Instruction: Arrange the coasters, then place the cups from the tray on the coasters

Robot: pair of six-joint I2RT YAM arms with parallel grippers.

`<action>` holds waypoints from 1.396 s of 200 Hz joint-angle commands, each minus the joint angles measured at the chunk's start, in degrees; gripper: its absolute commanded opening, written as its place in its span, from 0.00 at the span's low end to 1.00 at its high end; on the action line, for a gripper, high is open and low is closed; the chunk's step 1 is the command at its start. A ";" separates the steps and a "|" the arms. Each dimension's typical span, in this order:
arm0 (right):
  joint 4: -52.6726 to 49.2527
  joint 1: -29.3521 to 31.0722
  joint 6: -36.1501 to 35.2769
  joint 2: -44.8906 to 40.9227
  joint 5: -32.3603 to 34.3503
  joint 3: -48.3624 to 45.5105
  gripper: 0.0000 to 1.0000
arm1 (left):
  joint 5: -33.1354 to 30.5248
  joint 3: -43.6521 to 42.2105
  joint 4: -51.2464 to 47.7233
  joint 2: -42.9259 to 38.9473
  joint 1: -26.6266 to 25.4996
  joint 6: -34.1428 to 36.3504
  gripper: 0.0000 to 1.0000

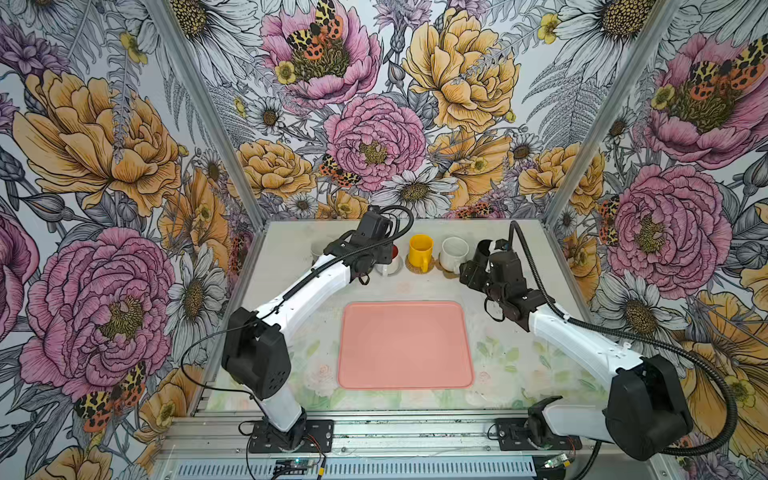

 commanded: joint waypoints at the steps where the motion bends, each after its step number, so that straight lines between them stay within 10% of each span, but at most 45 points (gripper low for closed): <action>1: 0.75 -0.36 -0.33 -2.00 -1.18 -0.55 0.83 | -2.57 -7.07 9.06 -7.04 1.35 0.80 0.71; 17: 0.72 -0.34 -0.51 -2.40 -1.36 -0.74 0.99 | -3.03 -11.49 11.52 -11.46 2.64 0.85 0.75; 83: 0.45 -0.42 -6.23 -9.10 -1.39 -1.89 1.00 | -5.42 -23.48 11.55 -24.82 9.43 1.69 0.99; 189: 0.04 -1.06 -28.70 -28.15 19.96 -14.34 0.99 | -15.09 -46.21 28.04 -39.22 14.32 5.81 0.99; 279: 15.83 -2.71 -32.24 -29.96 22.44 -26.08 0.99 | -17.19 -55.45 38.51 -38.82 14.65 12.45 0.99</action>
